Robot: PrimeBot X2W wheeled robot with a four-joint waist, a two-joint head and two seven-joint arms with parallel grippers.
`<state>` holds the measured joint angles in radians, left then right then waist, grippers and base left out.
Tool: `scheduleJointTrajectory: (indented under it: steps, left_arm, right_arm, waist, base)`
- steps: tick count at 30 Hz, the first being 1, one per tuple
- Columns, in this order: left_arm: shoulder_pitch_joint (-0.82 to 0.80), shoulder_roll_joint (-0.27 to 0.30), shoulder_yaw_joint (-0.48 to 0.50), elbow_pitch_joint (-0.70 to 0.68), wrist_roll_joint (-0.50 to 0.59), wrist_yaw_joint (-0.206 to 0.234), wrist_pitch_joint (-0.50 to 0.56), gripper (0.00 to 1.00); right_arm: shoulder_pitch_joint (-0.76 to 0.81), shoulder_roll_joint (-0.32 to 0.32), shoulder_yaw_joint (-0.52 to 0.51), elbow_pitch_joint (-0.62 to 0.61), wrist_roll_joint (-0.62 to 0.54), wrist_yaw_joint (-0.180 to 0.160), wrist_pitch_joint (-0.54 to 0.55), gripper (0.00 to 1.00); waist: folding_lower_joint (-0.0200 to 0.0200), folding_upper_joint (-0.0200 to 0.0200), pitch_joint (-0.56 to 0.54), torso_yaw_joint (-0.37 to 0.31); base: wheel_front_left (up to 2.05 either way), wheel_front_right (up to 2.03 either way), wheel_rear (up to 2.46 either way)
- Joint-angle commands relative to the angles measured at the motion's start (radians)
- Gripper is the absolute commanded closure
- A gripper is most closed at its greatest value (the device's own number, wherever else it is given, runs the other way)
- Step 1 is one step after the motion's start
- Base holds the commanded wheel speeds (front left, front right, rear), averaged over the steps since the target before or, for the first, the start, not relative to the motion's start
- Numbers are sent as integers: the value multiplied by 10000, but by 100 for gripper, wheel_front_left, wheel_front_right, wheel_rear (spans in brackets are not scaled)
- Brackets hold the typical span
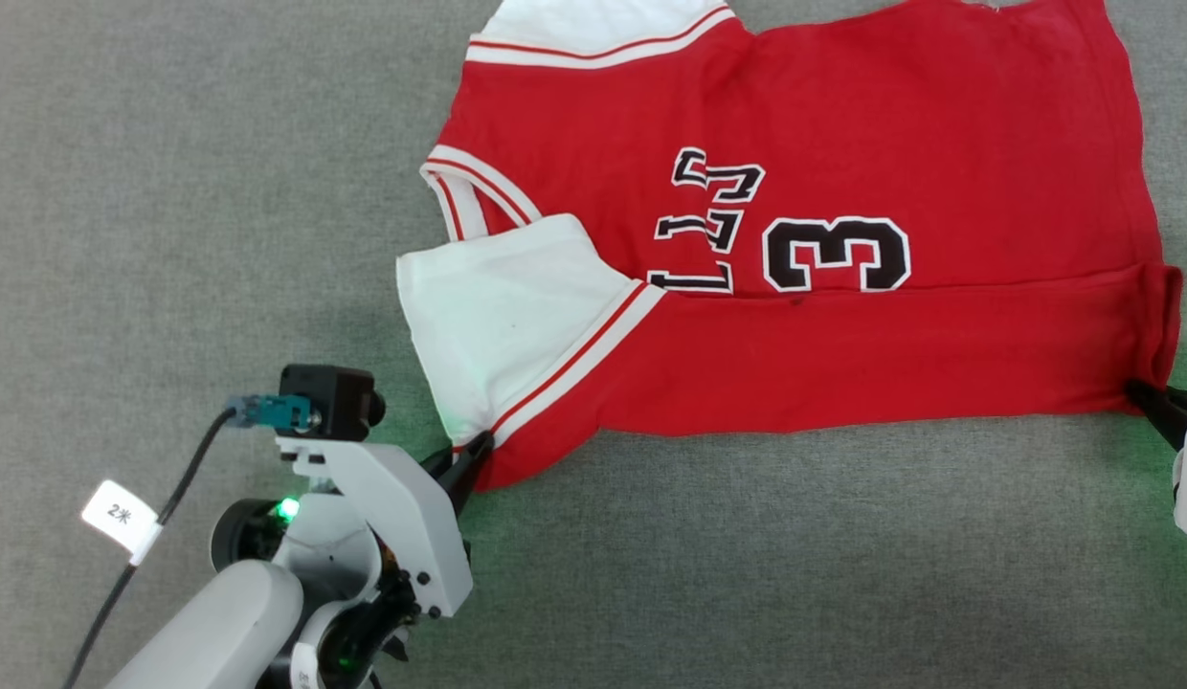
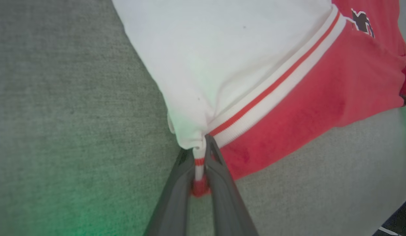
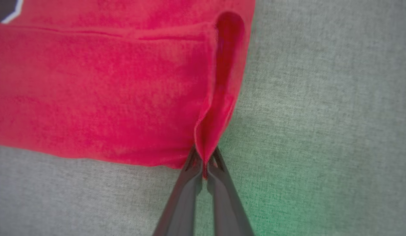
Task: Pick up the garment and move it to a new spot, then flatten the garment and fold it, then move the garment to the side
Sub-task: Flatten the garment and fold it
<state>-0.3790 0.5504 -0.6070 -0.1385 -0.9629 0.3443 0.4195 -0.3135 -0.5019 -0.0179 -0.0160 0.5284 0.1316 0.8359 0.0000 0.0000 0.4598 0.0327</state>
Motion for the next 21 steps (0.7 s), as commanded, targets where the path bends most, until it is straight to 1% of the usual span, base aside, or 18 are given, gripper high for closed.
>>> scheduleJointTrajectory:
  steps: [1,7,11,16,21]
  left_arm:
    - [384,-196,-423,356,-118,-28,155,100]
    - [679,-160,-314,266,-259,-77,30,100]
    - [1161,131,-115,30,-467,-120,-92,100]
    - [2014,425,3,-616,-716,26,-231,100]
    - [2867,682,46,-1447,-916,261,-284,100]
  right_arm:
    - [262,119,109,373,-39,-20,38,100]
    - [516,103,-17,355,9,-20,-41,100]
    - [872,97,-58,221,95,-20,41,100]
    - [1701,-10,-179,-194,352,-18,406,100]
    - [2625,-63,-468,-770,607,-18,713,100]
  waist:
    - [0,0,-49,-7]
    - [0,0,-427,4]
    - [0,0,-929,22]
    - [0,0,-1499,85]
    - [0,0,-1698,90]
  base:
    - [0,0,0]
    - [0,0,0]
    - [0,0,0]
    - [0,0,0]
    - [0,0,0]
